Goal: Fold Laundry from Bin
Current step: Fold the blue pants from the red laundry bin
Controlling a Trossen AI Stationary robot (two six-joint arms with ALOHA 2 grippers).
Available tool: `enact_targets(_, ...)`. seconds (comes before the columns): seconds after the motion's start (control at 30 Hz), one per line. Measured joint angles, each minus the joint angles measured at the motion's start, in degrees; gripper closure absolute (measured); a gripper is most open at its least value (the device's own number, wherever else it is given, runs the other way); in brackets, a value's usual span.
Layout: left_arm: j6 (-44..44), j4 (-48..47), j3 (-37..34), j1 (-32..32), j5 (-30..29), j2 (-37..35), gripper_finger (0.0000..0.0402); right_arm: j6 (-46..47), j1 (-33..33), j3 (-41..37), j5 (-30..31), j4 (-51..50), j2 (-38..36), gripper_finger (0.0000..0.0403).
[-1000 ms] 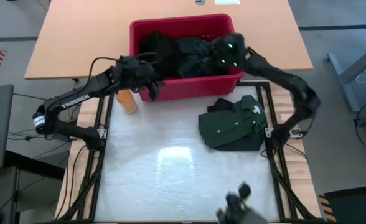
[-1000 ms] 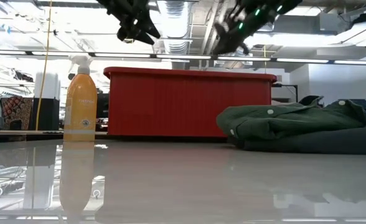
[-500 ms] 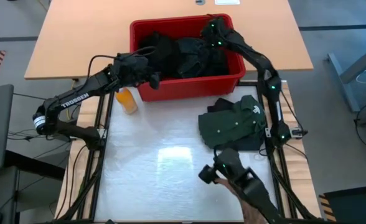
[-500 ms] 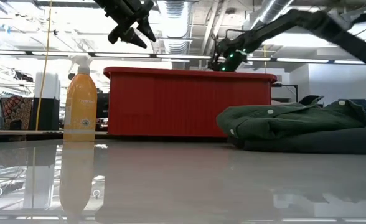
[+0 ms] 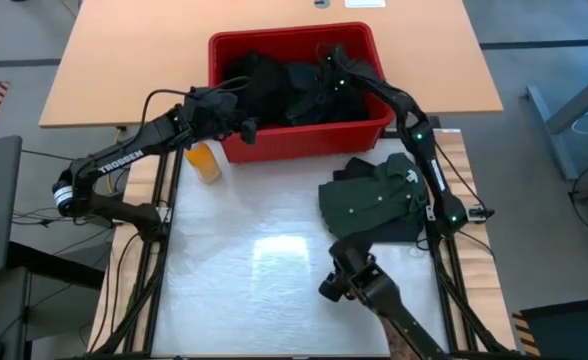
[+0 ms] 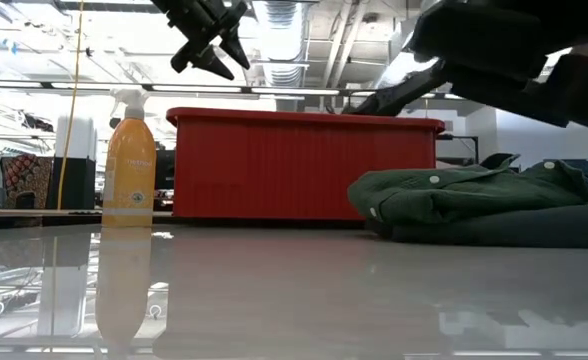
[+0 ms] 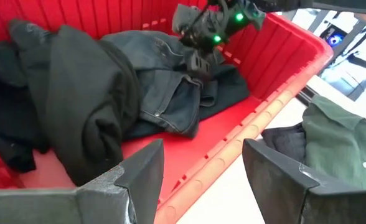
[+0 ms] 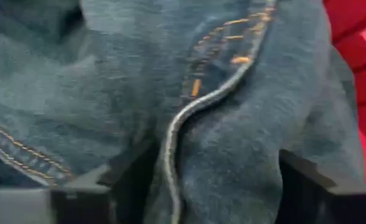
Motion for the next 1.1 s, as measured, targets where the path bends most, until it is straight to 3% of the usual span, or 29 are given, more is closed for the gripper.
enact_targets(0.07,0.04,0.02,0.0,0.04,-0.02,0.0,0.0196,-0.54,0.78,-0.02,0.45,-0.21,-0.32,0.0169)
enact_targets(0.2,0.82,-0.83,0.0,-0.01,0.1,0.0,0.0196,-1.33,1.95,-0.36,0.95,0.96,-2.32,0.0336)
enact_targets(0.23,0.85,-1.24,0.0,-0.01,0.26,0.0,0.0196,-1.19,2.19,-0.43,0.82,1.1,-3.28,0.0353)
enact_targets(0.4,1.53,-2.55,0.0,0.02,3.57,0.0,0.0196,2.57,2.68,-0.5,-1.59,7.24,-10.34,0.0352)
enact_targets(0.53,4.28,-0.05,0.0,-0.06,8.16,-0.63,0.0196,6.83,2.39,-0.5,-7.85,14.03,-18.1,0.0352)
enact_targets(0.67,7.58,1.39,0.0,-0.43,9.65,-2.08,0.0196,13.98,2.74,-0.5,-15.31,24.59,-27.43,0.0352)
enact_targets(0.87,13.83,-0.54,0.02,-1.95,12.22,-4.2,0.0196,24.67,4.93,-0.02,-17.42,41.7,-38.12,0.0352)
enact_targets(1.1,20.57,-4.0,0.02,-5.33,14.91,-4.96,0.0196,32.78,12.13,-0.44,-24.03,46.02,-46.8,0.0352)
